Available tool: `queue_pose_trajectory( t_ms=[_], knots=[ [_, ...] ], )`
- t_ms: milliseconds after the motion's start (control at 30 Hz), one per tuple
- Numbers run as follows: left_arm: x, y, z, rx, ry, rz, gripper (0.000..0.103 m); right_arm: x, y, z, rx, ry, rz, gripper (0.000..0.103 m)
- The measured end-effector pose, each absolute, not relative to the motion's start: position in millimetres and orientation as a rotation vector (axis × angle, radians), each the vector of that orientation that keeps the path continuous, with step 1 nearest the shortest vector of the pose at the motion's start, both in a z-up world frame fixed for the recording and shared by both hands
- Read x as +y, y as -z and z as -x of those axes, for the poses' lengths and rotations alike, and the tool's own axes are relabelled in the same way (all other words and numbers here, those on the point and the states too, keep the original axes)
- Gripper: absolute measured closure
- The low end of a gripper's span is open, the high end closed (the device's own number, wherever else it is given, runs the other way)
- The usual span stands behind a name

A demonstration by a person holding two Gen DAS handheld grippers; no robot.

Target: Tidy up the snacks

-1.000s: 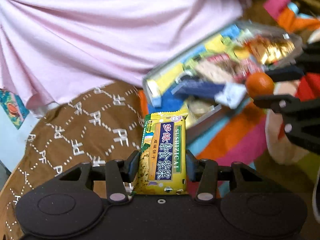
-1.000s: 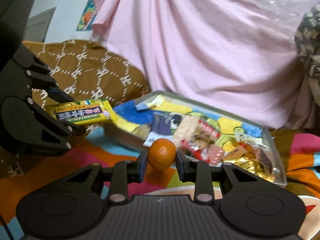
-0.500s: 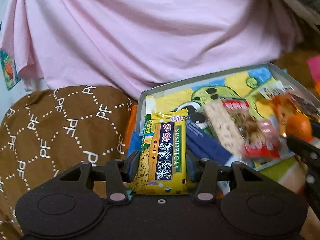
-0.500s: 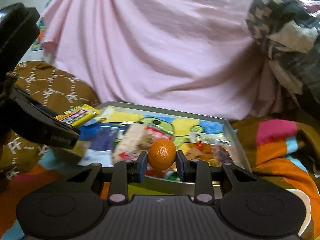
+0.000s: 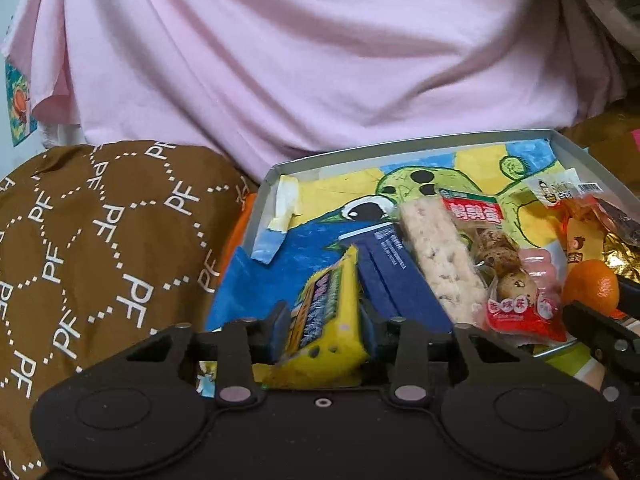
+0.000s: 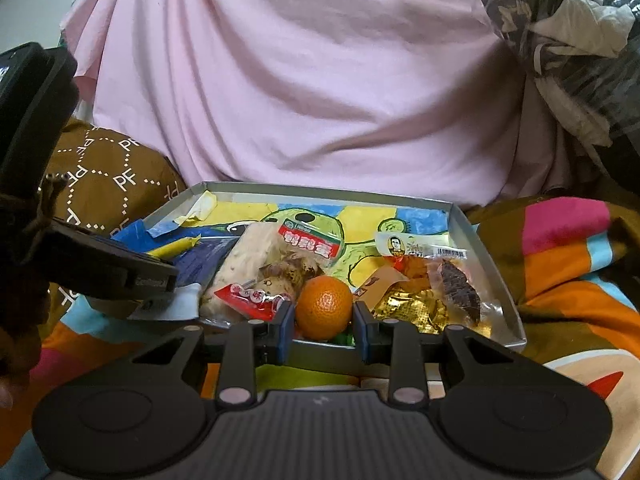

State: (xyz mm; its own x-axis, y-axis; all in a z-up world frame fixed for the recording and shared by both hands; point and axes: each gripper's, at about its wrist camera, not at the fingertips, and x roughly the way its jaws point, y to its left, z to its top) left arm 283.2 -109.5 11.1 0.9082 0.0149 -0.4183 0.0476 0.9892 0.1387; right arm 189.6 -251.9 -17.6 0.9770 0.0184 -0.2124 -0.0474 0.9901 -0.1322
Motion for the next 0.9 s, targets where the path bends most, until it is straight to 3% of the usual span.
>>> queue_pose_trajectory(
  t_ms=[67, 267, 500, 767, 900],
  knots=[
    [-108.9, -11.9, -283.7, 0.437, 0.022, -0.147, 0.065, -251.7, 17.7, -189.8, 0.215, -0.033, 0.136, 0.067],
    [-101.3, -13.2, -283.2, 0.446, 0.014, -0.123, 0.048, -251.6, 16.9, -190.4, 0.215, -0.030, 0.136, 0.064],
    [-94.2, -14.3, -278.3, 0.439, -0.015, -0.102, 0.024, -250.8, 16.0, -188.9, 0.210, -0.025, 0.136, 0.044],
    [-90.1, -22.6, -265.8, 0.386, -0.017, -0.056, 0.006, -249.6, 11.6, -183.9, 0.187, -0.009, 0.140, 0.022],
    [-93.2, -30.4, -255.3, 0.348, -0.003, -0.058, 0.003, -249.6, 7.2, -179.3, 0.173, -0.002, 0.136, 0.015]
  ],
)
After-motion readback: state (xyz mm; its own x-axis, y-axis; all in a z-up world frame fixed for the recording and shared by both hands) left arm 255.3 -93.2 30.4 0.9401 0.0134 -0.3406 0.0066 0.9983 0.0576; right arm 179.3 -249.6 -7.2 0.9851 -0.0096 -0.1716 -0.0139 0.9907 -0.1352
